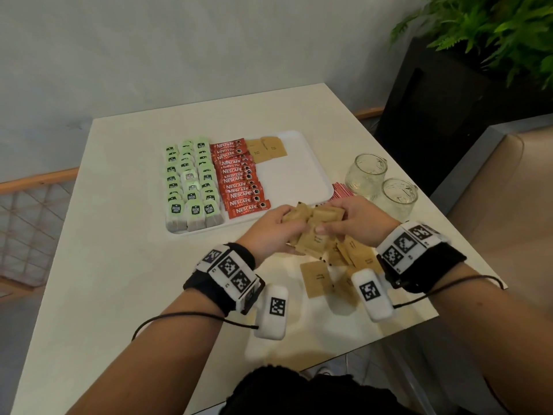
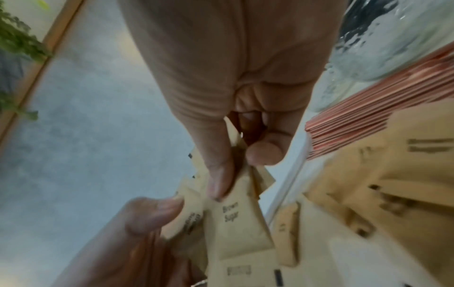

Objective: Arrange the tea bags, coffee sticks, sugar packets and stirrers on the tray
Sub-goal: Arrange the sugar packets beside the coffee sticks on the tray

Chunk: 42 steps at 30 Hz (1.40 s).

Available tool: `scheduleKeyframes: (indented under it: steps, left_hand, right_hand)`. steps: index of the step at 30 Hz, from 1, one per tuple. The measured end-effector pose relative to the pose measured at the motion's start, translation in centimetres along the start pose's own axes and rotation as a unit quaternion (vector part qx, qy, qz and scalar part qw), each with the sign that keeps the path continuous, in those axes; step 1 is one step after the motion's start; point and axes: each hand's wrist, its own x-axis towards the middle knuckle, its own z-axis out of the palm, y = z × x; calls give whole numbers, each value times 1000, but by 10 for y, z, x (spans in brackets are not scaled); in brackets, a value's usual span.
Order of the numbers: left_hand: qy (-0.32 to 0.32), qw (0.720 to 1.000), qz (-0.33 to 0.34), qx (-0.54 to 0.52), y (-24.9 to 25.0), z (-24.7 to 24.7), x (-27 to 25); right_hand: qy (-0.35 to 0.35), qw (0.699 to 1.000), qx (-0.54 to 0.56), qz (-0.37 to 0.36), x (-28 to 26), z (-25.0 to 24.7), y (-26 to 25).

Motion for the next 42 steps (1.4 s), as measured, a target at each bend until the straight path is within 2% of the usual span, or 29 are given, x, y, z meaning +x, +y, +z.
scheduleKeyframes:
  steps: [4, 9, 16, 20, 23, 25, 27, 30, 33, 35, 38, 42]
  left_hand:
    - [19, 998, 52, 13, 12, -9, 3]
    - [55, 995, 42, -76, 20, -25, 5]
    - [108, 985, 5, -138, 19, -52, 11]
    - [159, 973, -3, -166, 22, -66, 21]
    - [181, 963, 2, -202, 26, -73, 28]
    - [185, 962, 15, -199, 31, -80, 33]
    - [161, 969, 19, -188, 35, -87, 36]
    - [94, 983, 6, -156, 41, -95, 41]
    - [81, 989, 18, -120, 42, -97, 50]
    - [104, 986, 26, -124, 41, -96, 58]
    - [182, 970, 50, -151, 39, -95, 71]
    - [267, 945, 77, -170, 39, -97, 87]
  right_hand:
    - [27, 997, 77, -2, 13, -9, -16]
    - [103, 962, 254, 3, 35, -14, -31]
    - [132, 962, 239, -6, 67, -18, -43]
    - [176, 962, 207, -17, 85, -13, -53]
    - [141, 980, 140, -27, 98, -6, -58]
    - [84, 995, 31, -55, 107, -5, -60]
    - [26, 996, -46, -71, 116, -6, -64]
    - [3, 996, -56, -71, 129, -11, -73]
    - [4, 997, -35, -74, 141, -10, -78]
    - [29, 996, -3, -78, 149, -8, -76]
    - [96, 993, 52, -48, 159, -3, -65]
    - [43, 993, 109, 17, 166, 8, -53]
